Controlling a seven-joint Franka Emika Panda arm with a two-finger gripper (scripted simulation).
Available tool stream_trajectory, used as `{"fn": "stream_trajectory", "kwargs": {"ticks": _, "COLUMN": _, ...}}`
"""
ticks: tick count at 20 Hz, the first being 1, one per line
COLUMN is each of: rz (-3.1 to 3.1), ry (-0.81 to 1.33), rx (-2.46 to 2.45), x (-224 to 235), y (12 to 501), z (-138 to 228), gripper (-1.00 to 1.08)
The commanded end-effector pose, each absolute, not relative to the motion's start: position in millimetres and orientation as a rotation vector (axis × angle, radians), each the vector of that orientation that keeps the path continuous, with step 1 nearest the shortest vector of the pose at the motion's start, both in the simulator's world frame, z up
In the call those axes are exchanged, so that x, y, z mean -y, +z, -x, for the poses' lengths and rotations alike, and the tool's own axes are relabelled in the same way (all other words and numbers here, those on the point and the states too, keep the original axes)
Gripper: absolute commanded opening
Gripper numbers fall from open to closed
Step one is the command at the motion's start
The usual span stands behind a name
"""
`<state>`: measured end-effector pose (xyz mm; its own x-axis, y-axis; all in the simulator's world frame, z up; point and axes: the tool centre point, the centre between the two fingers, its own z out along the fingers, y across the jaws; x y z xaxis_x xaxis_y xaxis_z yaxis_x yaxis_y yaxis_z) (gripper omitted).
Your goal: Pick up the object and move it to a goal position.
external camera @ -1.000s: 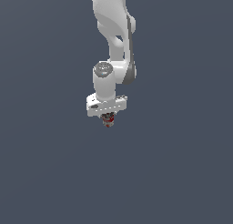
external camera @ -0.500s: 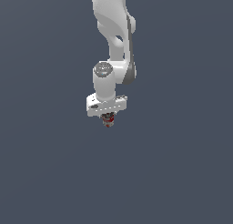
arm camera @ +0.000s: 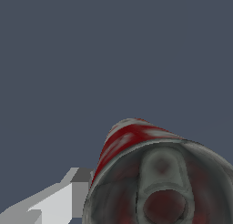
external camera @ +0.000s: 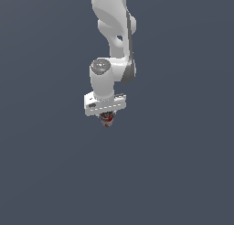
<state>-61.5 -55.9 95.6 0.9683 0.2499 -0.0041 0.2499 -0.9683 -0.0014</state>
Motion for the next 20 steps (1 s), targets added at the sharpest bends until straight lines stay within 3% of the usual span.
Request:
{"fn": "stream_trajectory", "kwargs": {"ticks": 1, "rz": 3.117, "ry": 0.000, "rx": 0.395, "x": 62, "y": 110, "z": 57, "gripper": -1.00}}
{"fn": "stream_trajectory", "kwargs": {"ticks": 20, "rz": 3.115, "ry": -0.001, "rx": 0.396, "x": 135, "y": 273, "z": 8, "gripper": -1.00}}
